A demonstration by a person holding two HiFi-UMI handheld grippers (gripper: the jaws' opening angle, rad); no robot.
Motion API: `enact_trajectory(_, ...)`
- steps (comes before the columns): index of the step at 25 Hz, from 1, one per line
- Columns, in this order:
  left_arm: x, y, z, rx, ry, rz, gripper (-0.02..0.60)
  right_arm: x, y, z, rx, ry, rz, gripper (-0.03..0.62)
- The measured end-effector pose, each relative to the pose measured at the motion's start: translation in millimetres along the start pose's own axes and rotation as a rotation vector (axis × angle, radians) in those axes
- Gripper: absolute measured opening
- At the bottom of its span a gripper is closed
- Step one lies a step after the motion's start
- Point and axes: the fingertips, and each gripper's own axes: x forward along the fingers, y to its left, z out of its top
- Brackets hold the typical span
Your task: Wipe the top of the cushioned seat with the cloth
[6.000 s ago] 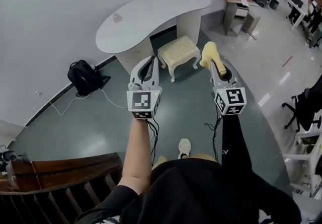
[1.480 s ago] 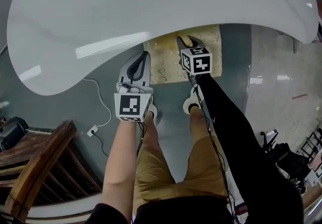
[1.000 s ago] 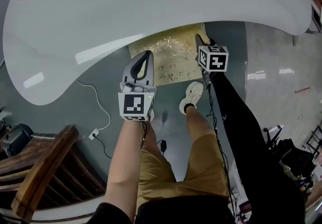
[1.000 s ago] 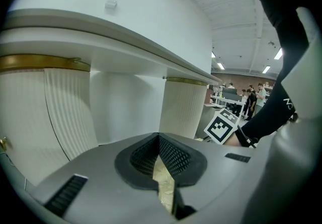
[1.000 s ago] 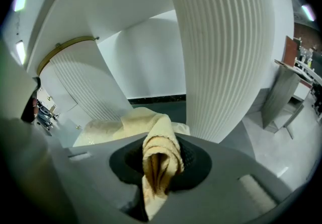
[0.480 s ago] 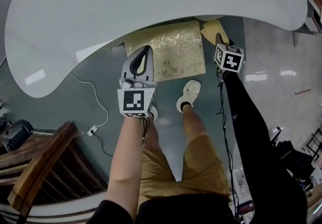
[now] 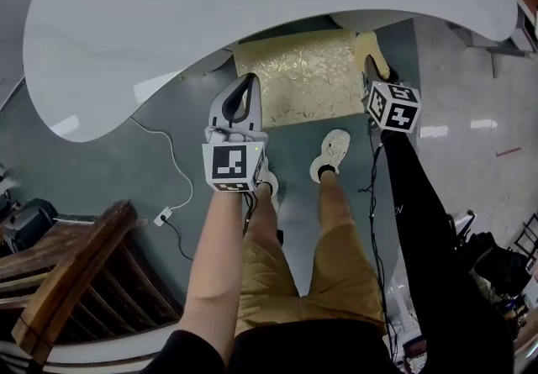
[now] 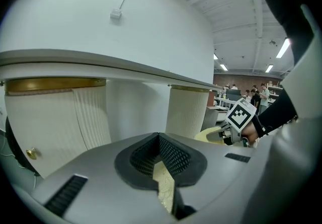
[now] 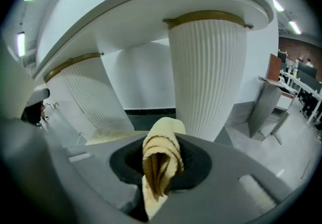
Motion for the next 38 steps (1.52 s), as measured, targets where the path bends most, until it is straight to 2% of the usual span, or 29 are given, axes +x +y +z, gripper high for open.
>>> enact_trajectory(3,-18.7,15.6,-1.4,0.01,0.002,0.002,0.008,3.4,59.5,-1.9,0.014,-0.009,0.079,0.058)
enact_trajectory(9,-48.4,49.7,-9.3,0.011,0.009,0.018,0.008,18.3,205.9,-21.5,-0.019,0.016,0.311,0.058)
enact_trajectory(13,-59.5,65.7,-16.6,0.005,0.012,0.021,0.008,29.2,286.0,-36.8,-0.03,0.065,0.467,0.058)
enact_trajectory(15,-64.4,69.9,-21.7,0.013,0.02,0.016,0.008,37.7,313.1,-48.5,-0.055,0.103,0.502,0.058)
enact_trajectory(17,-68.5,73.6,-24.2,0.018,0.026,0.014,0.008,50.8,324.6,-63.9,-0.056,0.162,0.488,0.058)
enact_trajectory(20,-69.8,75.3,-23.0,0.008,0.023,0.014,0.008,68.3,316.6,-81.4,-0.048,0.249,0.417,0.058)
enact_trajectory(26,-55.9,67.2,-21.0,0.006,0.031,-0.001,0.008,73.7,274.2,-78.8,-0.053,0.258,0.337,0.058)
enact_trajectory(32,-34.6,43.5,-14.3,0.015,0.032,-0.037,0.008,67.9,211.7,-75.3,-0.028,0.251,0.263,0.058)
enact_trajectory(38,-6.0,13.9,-9.4,0.009,0.039,-0.053,0.008,64.2,123.0,-66.0,0.008,0.232,0.163,0.058)
